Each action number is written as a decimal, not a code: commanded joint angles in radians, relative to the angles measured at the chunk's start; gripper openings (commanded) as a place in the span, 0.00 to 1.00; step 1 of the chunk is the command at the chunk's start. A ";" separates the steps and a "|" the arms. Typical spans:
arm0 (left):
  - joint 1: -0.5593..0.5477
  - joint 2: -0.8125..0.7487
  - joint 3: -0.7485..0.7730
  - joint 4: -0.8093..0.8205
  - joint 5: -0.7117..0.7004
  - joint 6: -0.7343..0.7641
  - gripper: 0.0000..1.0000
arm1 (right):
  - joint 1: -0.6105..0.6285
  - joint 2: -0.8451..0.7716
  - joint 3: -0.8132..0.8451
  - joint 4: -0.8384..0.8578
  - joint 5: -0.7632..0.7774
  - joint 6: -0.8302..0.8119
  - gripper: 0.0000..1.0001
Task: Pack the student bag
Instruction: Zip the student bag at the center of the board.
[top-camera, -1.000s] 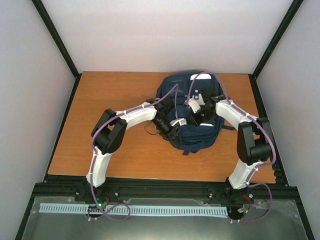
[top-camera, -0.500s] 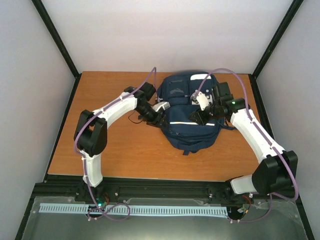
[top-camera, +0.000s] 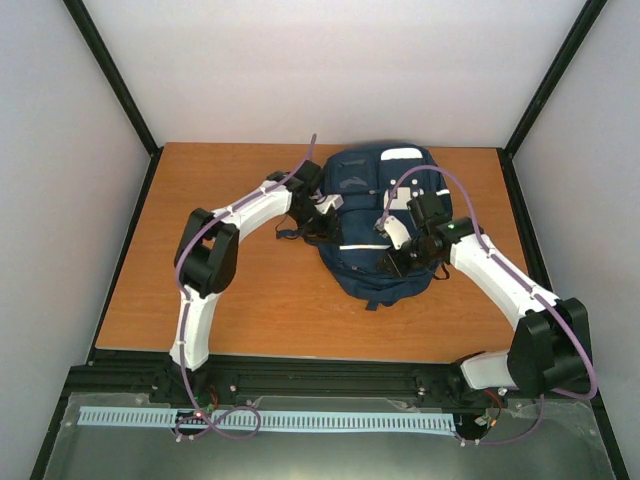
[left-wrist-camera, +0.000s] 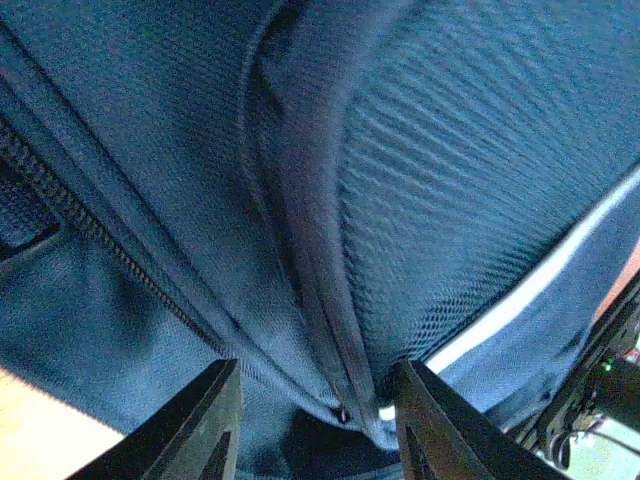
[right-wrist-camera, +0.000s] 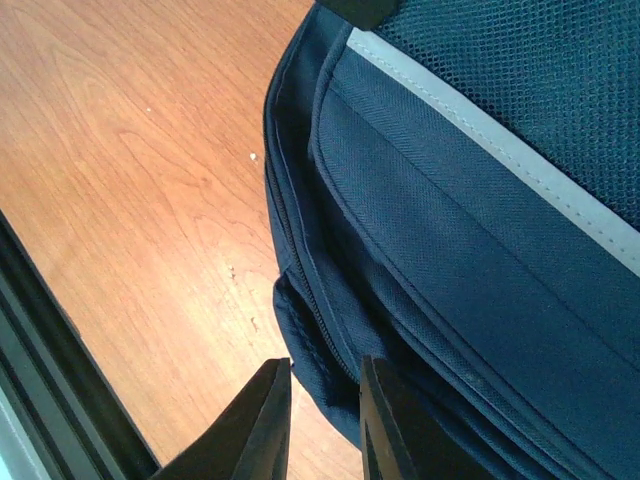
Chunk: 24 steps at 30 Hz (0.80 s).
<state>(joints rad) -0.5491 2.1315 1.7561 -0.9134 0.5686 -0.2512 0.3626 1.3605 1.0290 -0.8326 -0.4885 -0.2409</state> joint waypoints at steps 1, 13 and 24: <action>-0.014 0.061 0.067 0.032 0.020 -0.060 0.40 | 0.015 -0.033 -0.033 0.057 0.035 -0.003 0.18; -0.052 0.089 0.098 0.040 0.215 -0.043 0.29 | 0.033 -0.040 -0.128 0.217 0.094 -0.006 0.19; -0.060 0.087 0.136 0.043 0.326 -0.040 0.01 | 0.042 -0.031 -0.158 0.239 0.082 -0.036 0.19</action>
<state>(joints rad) -0.5922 2.2150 1.8252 -0.8837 0.7826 -0.2974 0.3901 1.3418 0.8856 -0.6155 -0.4034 -0.2543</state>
